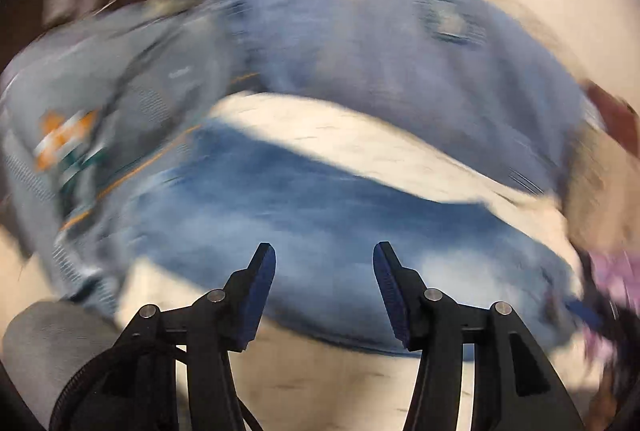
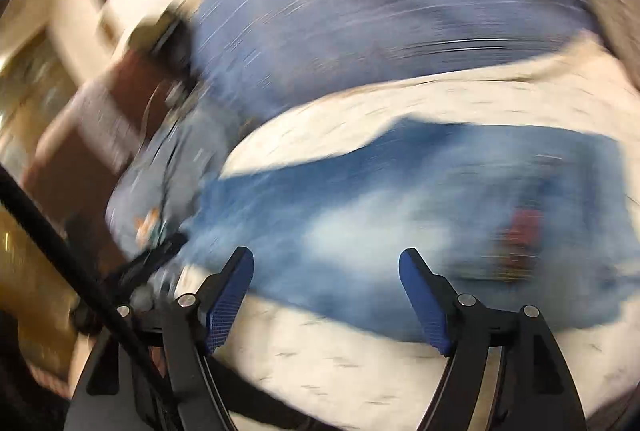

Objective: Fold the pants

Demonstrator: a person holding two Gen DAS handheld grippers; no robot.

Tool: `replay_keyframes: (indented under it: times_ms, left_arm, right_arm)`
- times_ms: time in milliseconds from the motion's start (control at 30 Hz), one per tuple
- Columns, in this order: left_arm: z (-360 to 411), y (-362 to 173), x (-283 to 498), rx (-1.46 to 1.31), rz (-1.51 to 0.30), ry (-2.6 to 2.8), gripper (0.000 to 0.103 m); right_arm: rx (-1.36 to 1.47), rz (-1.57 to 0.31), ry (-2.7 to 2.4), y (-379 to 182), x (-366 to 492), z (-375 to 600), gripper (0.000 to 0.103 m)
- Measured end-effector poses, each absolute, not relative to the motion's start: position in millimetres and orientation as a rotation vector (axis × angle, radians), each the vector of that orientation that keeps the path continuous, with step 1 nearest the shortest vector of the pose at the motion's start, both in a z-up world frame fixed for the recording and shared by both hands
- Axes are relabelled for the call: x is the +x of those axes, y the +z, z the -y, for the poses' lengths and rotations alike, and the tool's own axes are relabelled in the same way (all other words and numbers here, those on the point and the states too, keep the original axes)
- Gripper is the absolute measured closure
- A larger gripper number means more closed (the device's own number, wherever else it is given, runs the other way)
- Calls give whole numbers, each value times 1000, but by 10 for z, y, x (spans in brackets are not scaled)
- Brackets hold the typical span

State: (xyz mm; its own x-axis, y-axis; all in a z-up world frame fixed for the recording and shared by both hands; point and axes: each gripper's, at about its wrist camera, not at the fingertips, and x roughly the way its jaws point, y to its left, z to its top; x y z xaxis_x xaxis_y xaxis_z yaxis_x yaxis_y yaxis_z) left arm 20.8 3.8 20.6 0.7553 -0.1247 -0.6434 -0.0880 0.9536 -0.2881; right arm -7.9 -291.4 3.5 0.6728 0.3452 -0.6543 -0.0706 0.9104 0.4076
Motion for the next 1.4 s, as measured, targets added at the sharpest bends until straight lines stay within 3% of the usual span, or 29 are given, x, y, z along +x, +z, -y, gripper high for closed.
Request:
replay_keyframes:
  times_ms: [233, 533, 667, 767, 1100, 1167, 1300, 1400]
  left_arm:
    - [1242, 393, 279, -93, -724, -375, 47]
    - [2458, 207, 470, 307, -722, -652, 46]
    - [2758, 112, 562, 374, -750, -724, 46]
    - [3011, 0, 610, 434, -764, -769, 46]
    - [3526, -411, 690, 598, -748, -809, 45]
    - [3609, -527, 749, 628, -742, -762, 62]
    - [3568, -529, 846, 536, -755, -766, 80]
    - [3396, -391, 966, 347, -818, -798, 83]
  right_arm:
    - [612, -704, 55, 88, -296, 4044, 25]
    - [844, -679, -103, -137, -522, 4900, 25]
    - [916, -689, -117, -247, -574, 5048, 24]
    - [950, -667, -120, -248, -583, 5119, 15]
    - [1054, -690, -97, -417, -565, 5255, 15]
    - [1071, -702, -100, -457, -542, 5279, 15]
    - [1134, -750, -58, -601, -412, 5336, 15]
    - [1148, -797, -46, -679, -292, 5351, 15]
